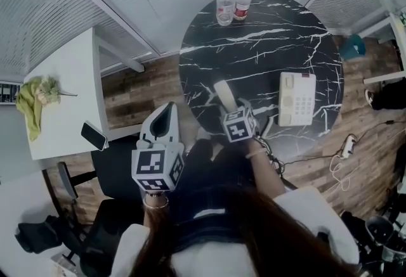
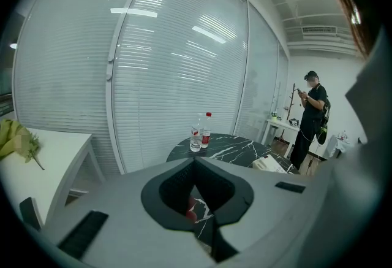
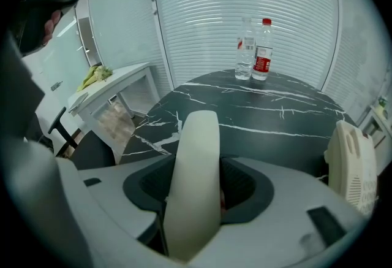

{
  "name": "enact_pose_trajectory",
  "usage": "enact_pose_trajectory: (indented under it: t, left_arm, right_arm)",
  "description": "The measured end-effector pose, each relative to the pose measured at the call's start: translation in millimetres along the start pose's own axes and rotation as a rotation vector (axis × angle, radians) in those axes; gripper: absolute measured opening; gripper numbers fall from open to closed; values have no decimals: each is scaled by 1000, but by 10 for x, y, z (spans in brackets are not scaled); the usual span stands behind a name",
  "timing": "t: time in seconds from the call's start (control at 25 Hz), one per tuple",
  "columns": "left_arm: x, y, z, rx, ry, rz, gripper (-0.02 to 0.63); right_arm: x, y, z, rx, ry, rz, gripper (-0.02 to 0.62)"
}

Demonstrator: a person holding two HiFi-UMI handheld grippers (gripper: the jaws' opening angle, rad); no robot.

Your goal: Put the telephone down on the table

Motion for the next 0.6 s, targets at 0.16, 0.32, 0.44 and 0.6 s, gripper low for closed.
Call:
enact_pose_trajectory:
  t: [0.16, 0.32, 0.44, 0.6]
  left_arm:
    - [-32, -1, 0, 1, -2, 2, 0]
    - [-64, -6, -10, -3, -6, 5, 0]
    - [-55, 12, 4, 1, -6, 0, 0]
    - [-24, 32, 22, 5, -3, -12, 0]
  right_arm:
    - [-15, 22, 18, 0, 0, 6, 222]
    - [-17, 41, 33, 3, 0, 12, 222]
    - [-5, 48, 44, 7, 7, 20, 224]
    - [-13, 53, 35, 1, 23, 33, 224]
Point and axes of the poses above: the fingertips, and each gripper's own axes: y forward along the fingers, x to its right, z out of its top, the point moved 4 cm from there along -y, backward along the fingers, and after that the axes turned 3 degrees about -x, right-handed, at the moved point
